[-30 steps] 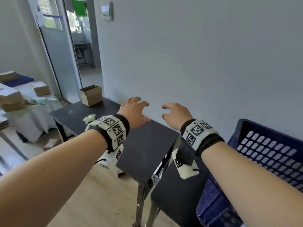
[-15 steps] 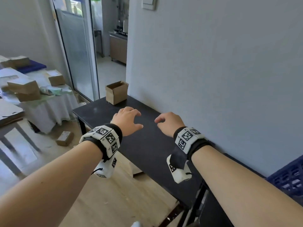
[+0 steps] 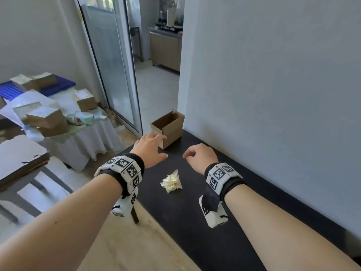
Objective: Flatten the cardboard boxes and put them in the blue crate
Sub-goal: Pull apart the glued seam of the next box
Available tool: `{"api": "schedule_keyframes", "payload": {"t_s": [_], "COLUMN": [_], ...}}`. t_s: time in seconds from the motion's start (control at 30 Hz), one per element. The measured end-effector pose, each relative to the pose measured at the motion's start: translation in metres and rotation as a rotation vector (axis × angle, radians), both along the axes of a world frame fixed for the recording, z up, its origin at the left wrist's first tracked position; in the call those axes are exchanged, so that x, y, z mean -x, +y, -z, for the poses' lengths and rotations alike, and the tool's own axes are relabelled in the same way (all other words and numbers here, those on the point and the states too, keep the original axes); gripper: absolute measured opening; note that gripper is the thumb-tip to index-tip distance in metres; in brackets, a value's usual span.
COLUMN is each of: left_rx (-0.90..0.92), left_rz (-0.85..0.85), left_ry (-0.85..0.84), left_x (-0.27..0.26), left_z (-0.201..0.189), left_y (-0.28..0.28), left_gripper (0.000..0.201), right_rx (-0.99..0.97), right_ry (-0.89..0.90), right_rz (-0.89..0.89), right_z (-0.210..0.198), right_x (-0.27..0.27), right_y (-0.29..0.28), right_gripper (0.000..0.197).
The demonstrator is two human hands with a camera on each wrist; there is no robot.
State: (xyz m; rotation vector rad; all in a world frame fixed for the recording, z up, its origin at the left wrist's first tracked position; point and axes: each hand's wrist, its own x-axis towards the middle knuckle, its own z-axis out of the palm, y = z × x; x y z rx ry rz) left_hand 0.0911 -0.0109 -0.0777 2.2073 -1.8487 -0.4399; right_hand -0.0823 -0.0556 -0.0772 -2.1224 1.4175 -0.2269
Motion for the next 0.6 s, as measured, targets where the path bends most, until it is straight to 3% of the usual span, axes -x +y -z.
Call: {"api": "schedule_keyframes", "payload": {"t_s": [0.33,0.4,0.5,0.6], "left_rx": [0.029,0.002,-0.148,-0.22], "left_rz": [0.092,0.177,0.395,0.529], "left_ry": [0.054,-0.049,-0.363,-0.443], "left_x": [-0.06,-0.071,-0.081,-0.08], "left_z": [0.023,0.026,0.026,0.024], "left_y": [-0.109,-0.131,-0.162,-0.188], "left_gripper": [0.07,0.063,0.044,0.017], "right_rx": [-0.094,-0.104,-0.121,-0.124], "right_ry": [-0.05,-0.056,-0.054,-0.033], "right_rz": [0.129,0.187,0.268,0.349], "right_z": [0.03,0.033,0.038,0.042], "right_x": [-0.034,-0.035,-0.037,-0.037], "right_y": [-0.087,-0.096,-0.107,-0.116], "right_gripper": [0.02,0.02,0.021,0.02]}}
